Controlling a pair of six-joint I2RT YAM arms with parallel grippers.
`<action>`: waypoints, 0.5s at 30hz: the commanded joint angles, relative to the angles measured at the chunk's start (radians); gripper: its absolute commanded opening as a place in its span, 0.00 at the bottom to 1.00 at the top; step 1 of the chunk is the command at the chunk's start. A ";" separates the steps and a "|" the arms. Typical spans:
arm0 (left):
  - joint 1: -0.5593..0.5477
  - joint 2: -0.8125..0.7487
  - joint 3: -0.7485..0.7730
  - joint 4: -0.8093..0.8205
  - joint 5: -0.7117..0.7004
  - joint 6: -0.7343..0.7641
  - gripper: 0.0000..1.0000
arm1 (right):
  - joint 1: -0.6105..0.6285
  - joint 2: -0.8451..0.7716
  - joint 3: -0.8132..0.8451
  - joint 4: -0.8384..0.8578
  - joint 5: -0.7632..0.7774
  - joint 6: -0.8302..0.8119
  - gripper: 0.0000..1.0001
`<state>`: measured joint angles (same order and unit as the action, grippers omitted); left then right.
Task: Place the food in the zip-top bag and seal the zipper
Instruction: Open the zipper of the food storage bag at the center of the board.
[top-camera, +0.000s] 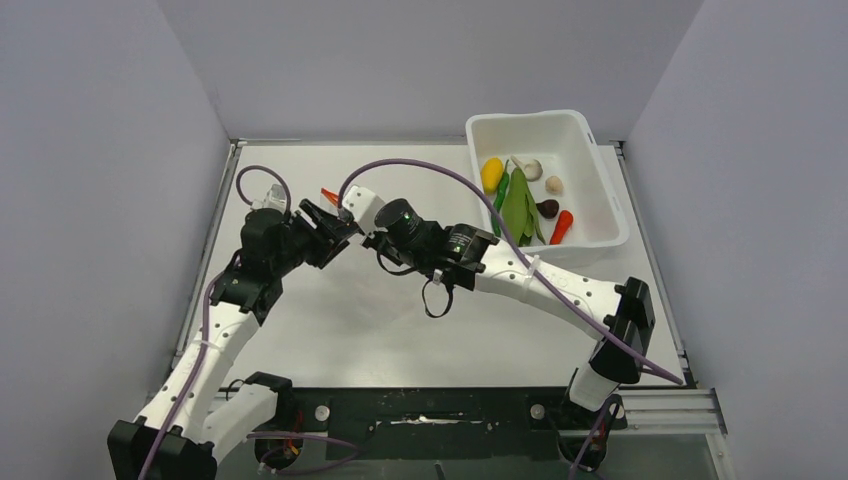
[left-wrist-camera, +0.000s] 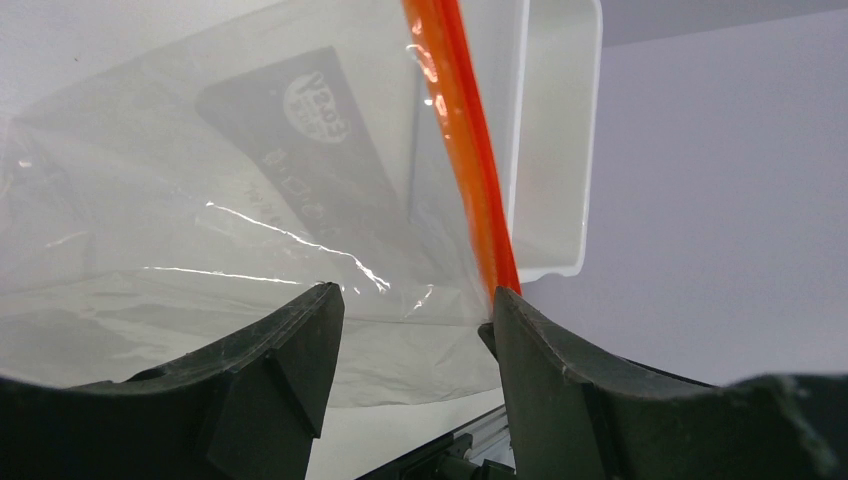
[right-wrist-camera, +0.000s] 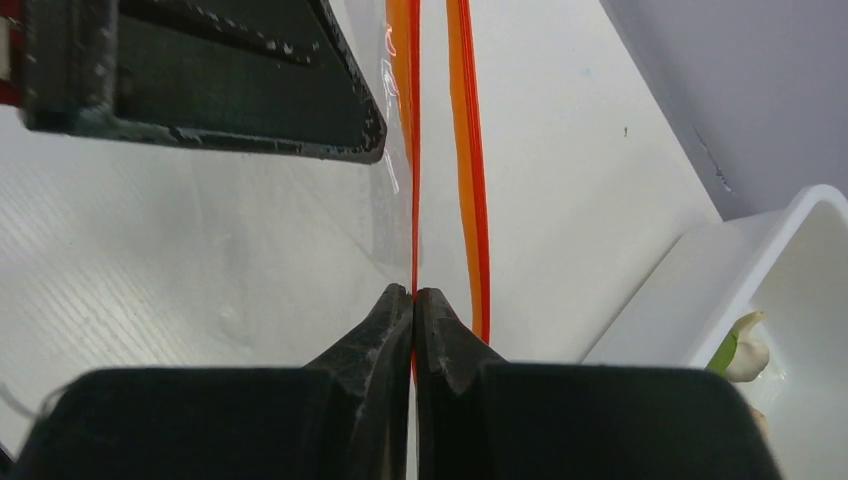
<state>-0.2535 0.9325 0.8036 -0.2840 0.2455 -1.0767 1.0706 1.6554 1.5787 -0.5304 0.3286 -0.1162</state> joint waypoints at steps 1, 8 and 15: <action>0.003 0.009 -0.015 0.124 0.037 -0.035 0.57 | 0.030 0.007 0.079 0.049 0.085 -0.024 0.00; 0.004 0.007 -0.042 0.168 0.075 -0.025 0.57 | 0.067 0.037 0.110 0.034 0.117 -0.031 0.00; 0.004 -0.127 -0.089 0.210 0.047 -0.072 0.57 | 0.069 0.028 0.084 0.055 0.134 -0.009 0.00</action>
<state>-0.2535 0.8986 0.7177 -0.1780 0.3035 -1.1175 1.1351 1.7012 1.6428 -0.5240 0.4198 -0.1329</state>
